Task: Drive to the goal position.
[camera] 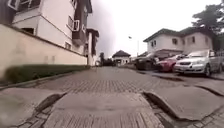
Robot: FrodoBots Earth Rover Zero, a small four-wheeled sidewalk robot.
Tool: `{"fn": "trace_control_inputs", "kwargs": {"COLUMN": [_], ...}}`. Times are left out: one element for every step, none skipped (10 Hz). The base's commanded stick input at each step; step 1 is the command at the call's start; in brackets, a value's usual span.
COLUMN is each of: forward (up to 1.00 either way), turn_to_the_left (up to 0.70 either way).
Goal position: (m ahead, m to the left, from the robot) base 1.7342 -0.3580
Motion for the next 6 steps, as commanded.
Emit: {"fn": "trace_control_inputs", "kwargs": {"forward": [0.5, 0.5, 0.5, 0.5, 0.5, 0.5], "turn_to_the_left": [0.0, 0.0, 0.0, 0.0, 0.0, 0.0]}}
